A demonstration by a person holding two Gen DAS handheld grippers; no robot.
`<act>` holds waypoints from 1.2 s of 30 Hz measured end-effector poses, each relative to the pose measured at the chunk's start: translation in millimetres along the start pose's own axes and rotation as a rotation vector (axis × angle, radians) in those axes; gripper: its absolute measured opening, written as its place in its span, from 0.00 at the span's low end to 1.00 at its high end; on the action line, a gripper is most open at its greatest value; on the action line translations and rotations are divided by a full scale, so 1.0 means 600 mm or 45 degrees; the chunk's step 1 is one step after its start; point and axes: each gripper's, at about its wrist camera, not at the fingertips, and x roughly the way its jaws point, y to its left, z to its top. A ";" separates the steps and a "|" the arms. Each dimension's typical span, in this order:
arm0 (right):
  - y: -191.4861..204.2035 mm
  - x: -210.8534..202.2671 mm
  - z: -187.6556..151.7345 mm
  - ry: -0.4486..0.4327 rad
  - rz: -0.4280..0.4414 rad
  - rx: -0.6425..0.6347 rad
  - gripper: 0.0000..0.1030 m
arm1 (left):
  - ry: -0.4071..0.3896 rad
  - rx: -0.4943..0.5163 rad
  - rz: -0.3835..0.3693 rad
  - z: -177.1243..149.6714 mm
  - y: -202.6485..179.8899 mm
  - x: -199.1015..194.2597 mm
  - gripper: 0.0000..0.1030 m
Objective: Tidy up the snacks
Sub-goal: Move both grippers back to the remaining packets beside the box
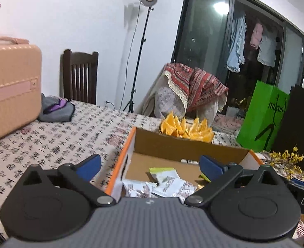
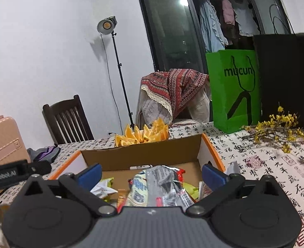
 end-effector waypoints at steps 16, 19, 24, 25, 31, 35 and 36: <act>0.023 -0.119 -0.020 0.033 0.037 -0.024 1.00 | -0.010 0.040 0.024 -0.017 0.057 -0.120 1.00; 0.024 -0.137 -0.030 0.045 0.034 -0.030 1.00 | 0.001 0.045 0.019 -0.029 0.069 -0.138 1.00; 0.028 -0.159 -0.051 0.080 0.034 -0.036 1.00 | 0.033 0.062 0.010 -0.050 0.083 -0.156 1.00; 0.029 -0.163 -0.056 0.091 0.033 -0.038 1.00 | 0.040 0.065 0.008 -0.055 0.086 -0.159 1.00; 0.024 -0.164 -0.083 0.173 0.034 -0.025 1.00 | 0.099 0.068 0.002 -0.087 0.111 -0.155 1.00; 0.024 -0.149 -0.098 0.230 0.017 -0.040 1.00 | 0.143 0.076 -0.013 -0.109 0.126 -0.140 1.00; 0.025 -0.144 -0.100 0.244 0.012 -0.043 1.00 | 0.148 0.078 -0.013 -0.113 0.129 -0.136 1.00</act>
